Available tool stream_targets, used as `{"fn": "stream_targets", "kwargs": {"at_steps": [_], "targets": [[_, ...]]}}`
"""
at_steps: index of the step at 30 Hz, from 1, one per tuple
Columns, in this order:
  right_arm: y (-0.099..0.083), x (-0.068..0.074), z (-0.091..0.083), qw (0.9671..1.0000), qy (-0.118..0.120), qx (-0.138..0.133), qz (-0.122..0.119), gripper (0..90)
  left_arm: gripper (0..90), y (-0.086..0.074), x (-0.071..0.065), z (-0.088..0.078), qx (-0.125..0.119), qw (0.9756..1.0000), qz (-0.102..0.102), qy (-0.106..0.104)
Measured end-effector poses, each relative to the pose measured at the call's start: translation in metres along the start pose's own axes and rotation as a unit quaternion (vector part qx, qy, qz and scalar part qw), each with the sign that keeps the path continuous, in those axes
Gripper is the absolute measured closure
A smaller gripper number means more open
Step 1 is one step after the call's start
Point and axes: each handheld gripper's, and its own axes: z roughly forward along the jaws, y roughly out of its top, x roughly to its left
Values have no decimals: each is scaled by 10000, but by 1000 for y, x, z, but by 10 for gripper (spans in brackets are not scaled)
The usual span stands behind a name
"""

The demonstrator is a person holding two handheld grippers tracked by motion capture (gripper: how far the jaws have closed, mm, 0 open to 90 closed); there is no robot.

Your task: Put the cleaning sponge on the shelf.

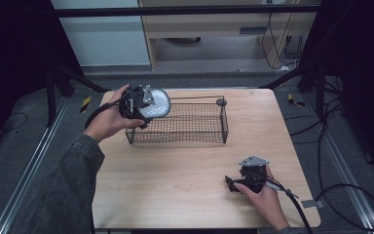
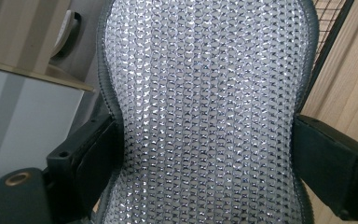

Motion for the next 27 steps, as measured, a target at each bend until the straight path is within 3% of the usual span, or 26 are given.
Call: {"fn": "stream_targets", "kwargs": {"at_steps": [20, 27], "targets": [[0, 0, 0, 10000, 0, 8, -7, 4, 105, 5, -2, 6, -17, 9999, 115, 104], [0, 0, 0, 10000, 2, 7, -5, 4, 105, 7, -2, 11, -79, 9998, 164, 28]]}}
